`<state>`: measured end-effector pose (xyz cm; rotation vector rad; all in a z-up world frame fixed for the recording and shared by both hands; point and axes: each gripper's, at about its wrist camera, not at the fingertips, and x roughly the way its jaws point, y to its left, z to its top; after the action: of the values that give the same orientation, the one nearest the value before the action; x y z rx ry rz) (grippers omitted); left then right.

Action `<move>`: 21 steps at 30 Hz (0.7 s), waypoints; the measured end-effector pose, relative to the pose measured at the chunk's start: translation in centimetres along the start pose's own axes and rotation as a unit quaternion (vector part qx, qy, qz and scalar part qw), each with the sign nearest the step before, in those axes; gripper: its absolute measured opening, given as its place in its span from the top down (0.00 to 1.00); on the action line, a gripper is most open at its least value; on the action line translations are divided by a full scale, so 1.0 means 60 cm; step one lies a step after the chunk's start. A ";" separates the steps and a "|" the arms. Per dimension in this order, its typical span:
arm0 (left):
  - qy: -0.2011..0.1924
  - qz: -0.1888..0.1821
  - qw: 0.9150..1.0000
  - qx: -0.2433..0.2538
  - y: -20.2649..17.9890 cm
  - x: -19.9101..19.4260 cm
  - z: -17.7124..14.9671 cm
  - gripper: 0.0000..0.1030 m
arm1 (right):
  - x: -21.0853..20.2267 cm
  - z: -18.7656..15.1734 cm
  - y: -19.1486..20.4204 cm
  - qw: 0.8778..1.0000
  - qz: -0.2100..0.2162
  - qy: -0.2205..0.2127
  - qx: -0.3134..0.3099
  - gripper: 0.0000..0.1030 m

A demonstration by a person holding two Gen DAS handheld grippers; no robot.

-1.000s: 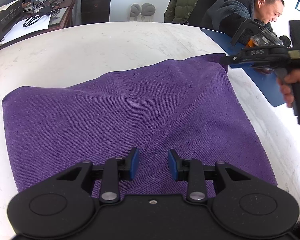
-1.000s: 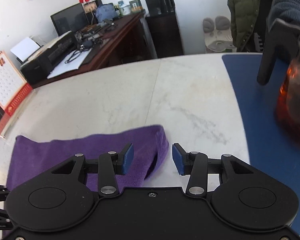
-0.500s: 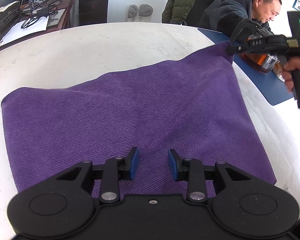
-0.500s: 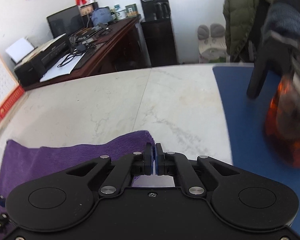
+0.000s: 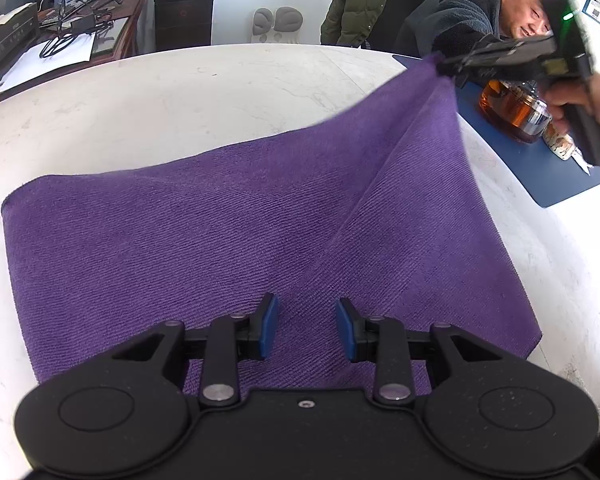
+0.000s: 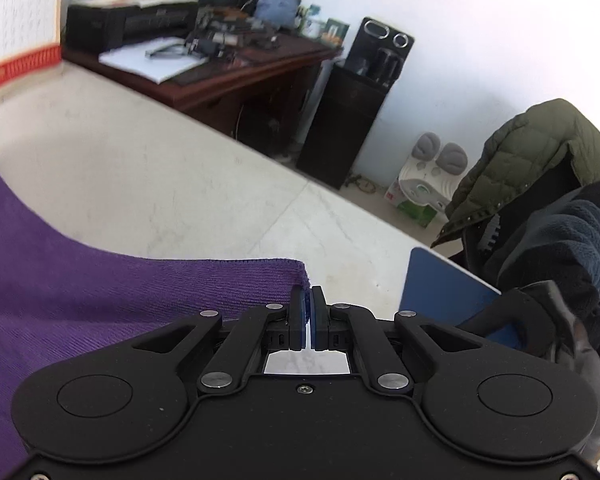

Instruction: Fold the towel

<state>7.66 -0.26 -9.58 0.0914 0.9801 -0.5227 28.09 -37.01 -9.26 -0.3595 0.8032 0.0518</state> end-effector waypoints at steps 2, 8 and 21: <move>0.001 0.001 1.000 0.002 -0.001 0.000 0.000 0.71 | 0.030 -0.007 0.005 1.000 0.011 0.018 0.006 0.98; 0.007 0.011 1.000 0.013 -0.009 0.000 0.003 0.70 | 0.056 -0.023 -0.020 0.994 0.034 0.022 0.101 0.80; 0.024 0.042 0.998 0.032 -0.016 -0.003 0.012 0.70 | -0.163 -0.176 -0.063 0.944 0.017 -0.066 0.324 0.51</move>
<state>7.67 -1.22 -8.88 0.2031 1.0019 -0.4773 14.60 -43.22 -7.92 0.2795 0.6510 -0.1537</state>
